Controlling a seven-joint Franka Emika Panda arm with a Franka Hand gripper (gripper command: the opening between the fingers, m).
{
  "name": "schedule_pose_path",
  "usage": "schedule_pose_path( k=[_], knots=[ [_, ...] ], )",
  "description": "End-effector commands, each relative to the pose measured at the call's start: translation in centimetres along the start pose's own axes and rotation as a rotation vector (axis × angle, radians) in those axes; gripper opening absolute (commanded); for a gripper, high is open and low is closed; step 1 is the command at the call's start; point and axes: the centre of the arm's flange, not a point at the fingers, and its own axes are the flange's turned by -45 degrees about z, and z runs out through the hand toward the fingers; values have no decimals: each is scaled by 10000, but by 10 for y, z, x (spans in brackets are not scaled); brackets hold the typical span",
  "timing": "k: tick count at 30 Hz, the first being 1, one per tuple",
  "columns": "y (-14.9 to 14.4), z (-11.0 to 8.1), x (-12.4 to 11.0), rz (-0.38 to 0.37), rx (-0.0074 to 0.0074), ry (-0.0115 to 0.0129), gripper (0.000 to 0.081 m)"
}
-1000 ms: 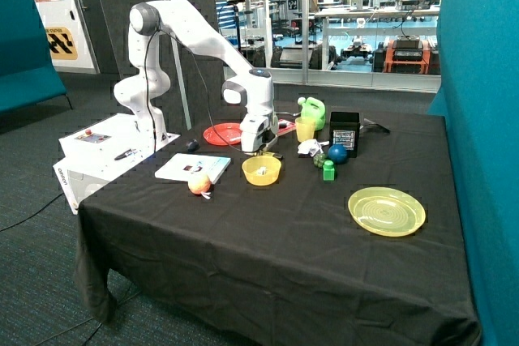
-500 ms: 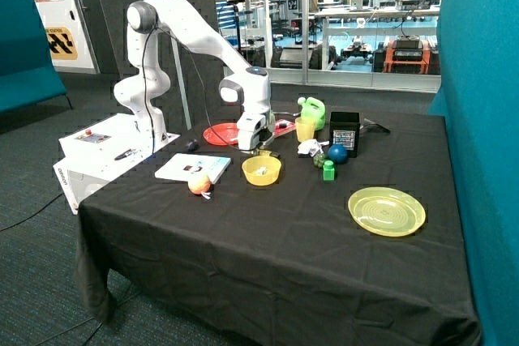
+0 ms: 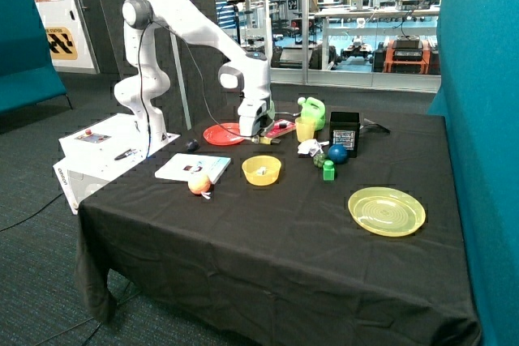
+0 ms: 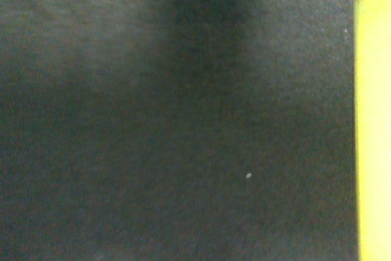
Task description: Put a highlighter on each book
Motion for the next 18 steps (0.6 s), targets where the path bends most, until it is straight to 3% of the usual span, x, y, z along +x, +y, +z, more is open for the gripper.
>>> schedule_pose_path(
  k=[1, 18],
  knots=[
    [-12, -32, -7, -348, -1, -50, 0],
    [22, -61, -72, 76, -2, -50, 0]
  ],
)
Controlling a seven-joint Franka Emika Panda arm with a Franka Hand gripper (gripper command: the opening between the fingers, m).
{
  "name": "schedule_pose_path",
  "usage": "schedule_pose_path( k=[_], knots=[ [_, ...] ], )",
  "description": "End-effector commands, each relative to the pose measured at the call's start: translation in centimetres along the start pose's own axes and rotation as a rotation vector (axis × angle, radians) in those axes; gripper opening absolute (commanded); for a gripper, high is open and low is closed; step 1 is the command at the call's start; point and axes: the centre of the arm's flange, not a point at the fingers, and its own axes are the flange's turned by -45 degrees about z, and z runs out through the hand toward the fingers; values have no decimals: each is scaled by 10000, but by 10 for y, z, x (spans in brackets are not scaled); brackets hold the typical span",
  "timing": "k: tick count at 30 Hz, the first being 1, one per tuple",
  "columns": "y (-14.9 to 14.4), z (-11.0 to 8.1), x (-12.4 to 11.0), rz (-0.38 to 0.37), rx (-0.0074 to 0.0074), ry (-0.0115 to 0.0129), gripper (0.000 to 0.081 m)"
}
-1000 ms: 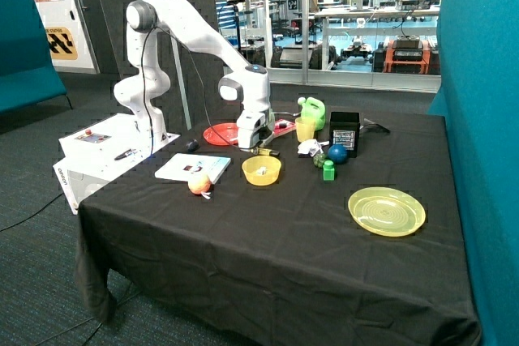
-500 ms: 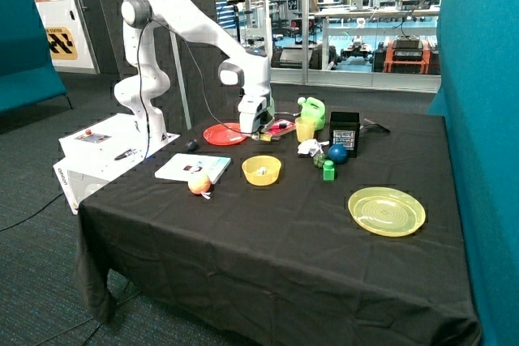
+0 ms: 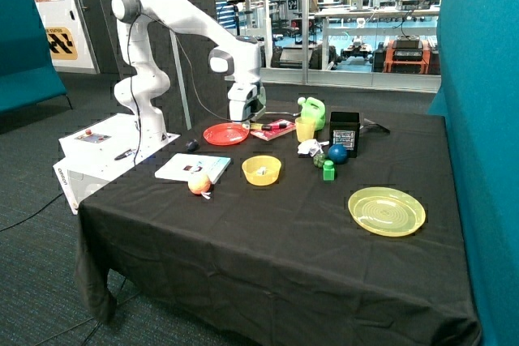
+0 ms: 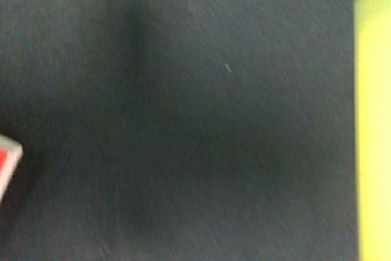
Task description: Put a highlighter on each book
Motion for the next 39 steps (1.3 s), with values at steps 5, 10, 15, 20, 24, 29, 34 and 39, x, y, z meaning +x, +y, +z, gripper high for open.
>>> schedule_pose_path(
  k=[5, 10, 15, 20, 24, 29, 34, 39],
  knots=[
    [32, -17, -57, 319, 2, 20, 0],
    [45, -18, -74, 395, 2, 20, 0],
    [62, -18, -91, 562, 2, 20, 0],
    [82, -15, -109, 710, 3, 20, 0],
    [98, -12, -122, 901, 3, 20, 0],
    [118, -8, -135, 1262, 3, 20, 0],
    [136, -6, -140, 1674, 4, 20, 0],
    [156, -4, -144, 2140, 4, 20, 0]
  ],
)
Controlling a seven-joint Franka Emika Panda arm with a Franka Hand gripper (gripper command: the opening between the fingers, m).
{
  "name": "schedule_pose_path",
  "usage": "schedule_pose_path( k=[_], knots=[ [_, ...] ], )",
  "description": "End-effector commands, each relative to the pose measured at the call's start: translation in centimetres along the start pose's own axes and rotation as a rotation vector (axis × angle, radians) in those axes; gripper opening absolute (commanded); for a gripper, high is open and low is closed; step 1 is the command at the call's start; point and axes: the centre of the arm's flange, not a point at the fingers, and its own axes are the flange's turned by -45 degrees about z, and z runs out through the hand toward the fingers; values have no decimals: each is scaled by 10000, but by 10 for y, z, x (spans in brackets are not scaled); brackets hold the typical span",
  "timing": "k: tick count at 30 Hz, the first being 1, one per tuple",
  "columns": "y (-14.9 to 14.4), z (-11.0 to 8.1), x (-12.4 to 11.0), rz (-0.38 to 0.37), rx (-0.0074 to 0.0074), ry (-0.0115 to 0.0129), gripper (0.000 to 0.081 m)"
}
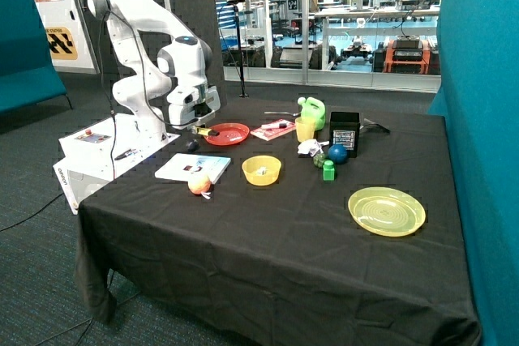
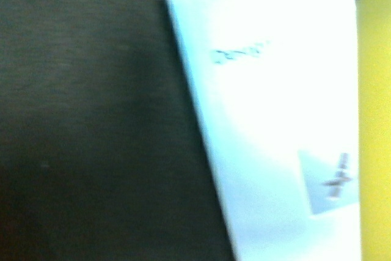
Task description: Put a highlighter on each book
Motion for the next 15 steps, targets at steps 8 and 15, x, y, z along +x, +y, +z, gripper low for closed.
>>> schedule_pose_path(
  k=[8, 15],
  knots=[
    [49, 18, -9, 835, -15, 16, 0],
    [40, 37, -8, 958, -15, 16, 0]
  ],
)
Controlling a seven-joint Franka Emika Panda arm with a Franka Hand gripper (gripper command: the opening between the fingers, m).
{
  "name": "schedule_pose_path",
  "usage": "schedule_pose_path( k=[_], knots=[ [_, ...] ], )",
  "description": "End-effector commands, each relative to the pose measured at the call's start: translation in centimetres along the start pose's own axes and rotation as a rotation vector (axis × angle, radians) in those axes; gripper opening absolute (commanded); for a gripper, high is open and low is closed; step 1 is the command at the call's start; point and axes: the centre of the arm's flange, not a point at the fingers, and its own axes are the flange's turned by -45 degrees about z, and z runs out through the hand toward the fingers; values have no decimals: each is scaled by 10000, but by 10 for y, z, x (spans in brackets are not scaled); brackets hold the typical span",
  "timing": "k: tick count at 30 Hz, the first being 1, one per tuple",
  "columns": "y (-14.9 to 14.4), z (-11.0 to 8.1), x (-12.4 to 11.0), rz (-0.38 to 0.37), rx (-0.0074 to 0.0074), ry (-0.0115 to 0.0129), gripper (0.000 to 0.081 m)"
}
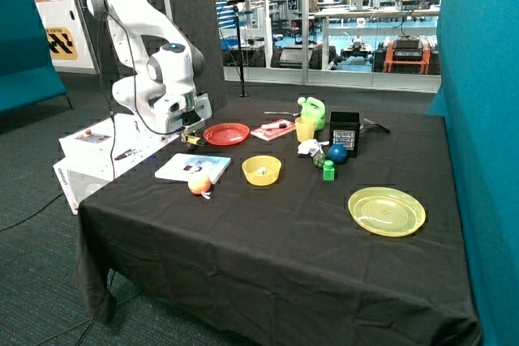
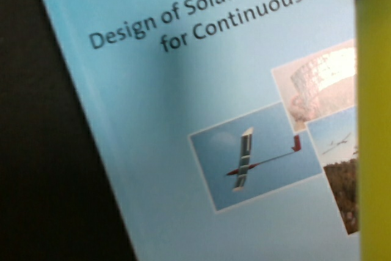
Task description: Put a highlighter on each book
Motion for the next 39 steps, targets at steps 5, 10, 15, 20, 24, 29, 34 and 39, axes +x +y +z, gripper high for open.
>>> schedule_pose_path(
  k=[5, 10, 15, 20, 24, 29, 34, 39],
  knots=[
    [2, 33, 1, 242, 18, -24, 0],
    [-1, 44, 4, 206, 18, -24, 0],
    [-6, 54, 7, 103, 18, -24, 0],
    [-10, 65, 12, 71, 18, -24, 0],
    [-13, 71, 16, 20, 18, -24, 0],
    [-14, 75, 14, -62, 18, -24, 0],
    [-14, 81, 11, -104, 18, -24, 0],
    [-20, 84, 10, -295, 19, -23, 0]
  ],
)
